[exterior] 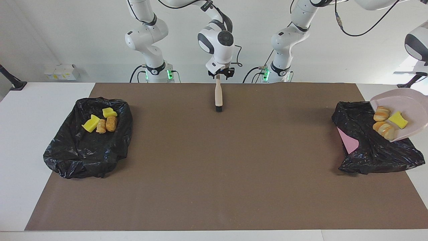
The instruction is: Sweep and dump trash in bin
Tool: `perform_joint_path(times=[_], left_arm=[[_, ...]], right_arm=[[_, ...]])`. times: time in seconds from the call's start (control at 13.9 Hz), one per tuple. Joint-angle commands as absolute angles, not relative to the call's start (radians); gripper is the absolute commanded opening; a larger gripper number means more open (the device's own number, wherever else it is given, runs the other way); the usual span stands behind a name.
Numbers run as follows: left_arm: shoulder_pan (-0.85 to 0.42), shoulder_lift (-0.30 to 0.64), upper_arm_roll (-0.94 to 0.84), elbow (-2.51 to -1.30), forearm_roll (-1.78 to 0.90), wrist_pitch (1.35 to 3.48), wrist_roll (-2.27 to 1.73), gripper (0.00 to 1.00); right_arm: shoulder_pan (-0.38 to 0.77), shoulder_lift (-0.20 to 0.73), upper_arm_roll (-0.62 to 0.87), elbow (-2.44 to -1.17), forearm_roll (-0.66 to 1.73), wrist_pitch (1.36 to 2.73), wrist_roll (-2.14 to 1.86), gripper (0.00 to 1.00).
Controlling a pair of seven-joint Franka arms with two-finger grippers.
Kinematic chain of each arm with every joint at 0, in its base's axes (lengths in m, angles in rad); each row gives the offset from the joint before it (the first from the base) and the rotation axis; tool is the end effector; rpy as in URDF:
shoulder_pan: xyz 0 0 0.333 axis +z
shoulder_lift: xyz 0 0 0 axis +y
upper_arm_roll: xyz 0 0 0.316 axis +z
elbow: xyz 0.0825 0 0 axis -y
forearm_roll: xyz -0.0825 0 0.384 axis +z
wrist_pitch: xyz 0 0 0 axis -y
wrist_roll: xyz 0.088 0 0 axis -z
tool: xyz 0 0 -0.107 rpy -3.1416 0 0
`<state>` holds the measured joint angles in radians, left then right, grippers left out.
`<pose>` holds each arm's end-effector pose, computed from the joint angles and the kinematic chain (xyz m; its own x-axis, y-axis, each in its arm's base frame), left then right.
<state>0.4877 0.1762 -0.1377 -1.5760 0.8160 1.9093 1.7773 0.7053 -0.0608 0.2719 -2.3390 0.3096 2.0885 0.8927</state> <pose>0.5775 0.2740 0.5715 -0.0861 -0.7113 -0.6976 -0.9957 0.0383 0.0838 0.2540 0.4033 0.3454 0.9499 -0.0967 -0.2972 -0.0934 -0.9953 0.0253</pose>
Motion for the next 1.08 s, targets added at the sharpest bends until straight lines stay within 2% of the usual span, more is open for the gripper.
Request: perform_joint_path(times=[0.0,0.29,0.72,1.01], left_arm=[[0.453,0.175,-0.129,-1.557,0.874,1.893,1.747,0.0],[0.42,0.163,-0.126,-1.555,0.926,1.891,1.721,0.0],[0.37,0.129,-0.13,-1.548,1.02,1.852,1.667,0.0],[0.322,0.126,-0.15,-1.549,0.895,1.711,1.634,0.0]], right_arm=[[0.622,-0.152,0.272,-2.332,0.305,2.082,0.872,0.86],[0.43,-0.178,0.272,-2.148,0.246,1.887,0.767,0.99],[0.103,-0.173,0.27,-1.878,0.198,1.711,0.513,1.0],[0.018,-0.166,0.264,-1.761,0.05,1.666,0.393,1.0]])
